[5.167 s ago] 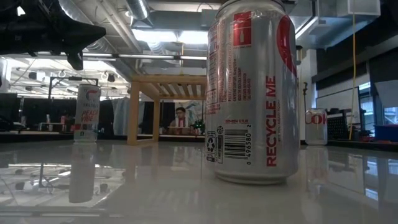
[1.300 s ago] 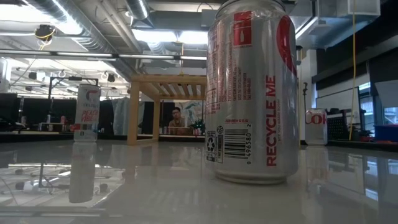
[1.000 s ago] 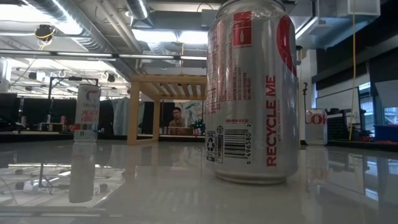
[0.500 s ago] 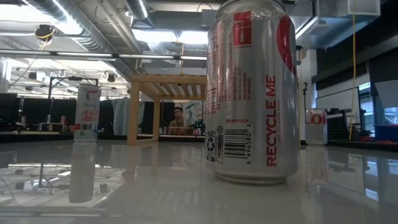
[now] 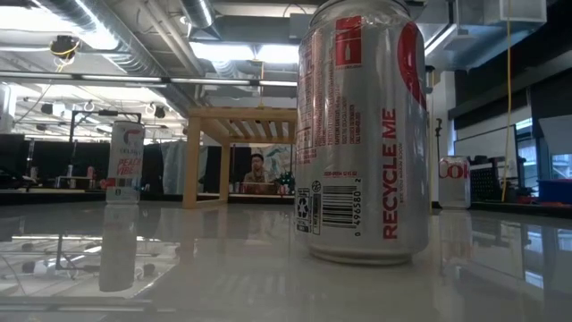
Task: Place canned beverage on shelf
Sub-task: Put the red and black soda can on the shelf aligned with the other red and black soda can
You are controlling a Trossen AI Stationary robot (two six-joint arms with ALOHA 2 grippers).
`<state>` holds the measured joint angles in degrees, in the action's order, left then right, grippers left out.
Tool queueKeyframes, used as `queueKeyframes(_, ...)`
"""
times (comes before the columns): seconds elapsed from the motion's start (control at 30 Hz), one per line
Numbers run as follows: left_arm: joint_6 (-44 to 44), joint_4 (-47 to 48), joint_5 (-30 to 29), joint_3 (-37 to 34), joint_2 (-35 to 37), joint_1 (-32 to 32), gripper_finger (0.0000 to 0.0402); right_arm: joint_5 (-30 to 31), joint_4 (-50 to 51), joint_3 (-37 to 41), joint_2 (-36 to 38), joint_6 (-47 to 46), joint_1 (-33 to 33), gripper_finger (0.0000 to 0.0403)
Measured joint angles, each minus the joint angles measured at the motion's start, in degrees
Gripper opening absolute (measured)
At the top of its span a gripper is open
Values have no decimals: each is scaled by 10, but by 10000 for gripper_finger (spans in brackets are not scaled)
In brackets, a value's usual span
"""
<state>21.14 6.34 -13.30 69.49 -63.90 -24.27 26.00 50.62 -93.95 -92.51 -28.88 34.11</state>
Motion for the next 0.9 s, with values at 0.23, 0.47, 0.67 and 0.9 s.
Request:
queueKeyframes(0.23,4,-126,19,5,-23,-13,355,27,0,0,0,0,0,349)
queueKeyframes(0.47,72,226,9,151,-58,-49,353,30,1,0,0,2,0,349)
queueKeyframes(0.67,221,461,-7,226,-103,-119,352,30,1,0,0,4,0,349)
queueKeyframes(0.9,402,562,12,226,-145,-224,352,29,1,0,0,7,0,349)
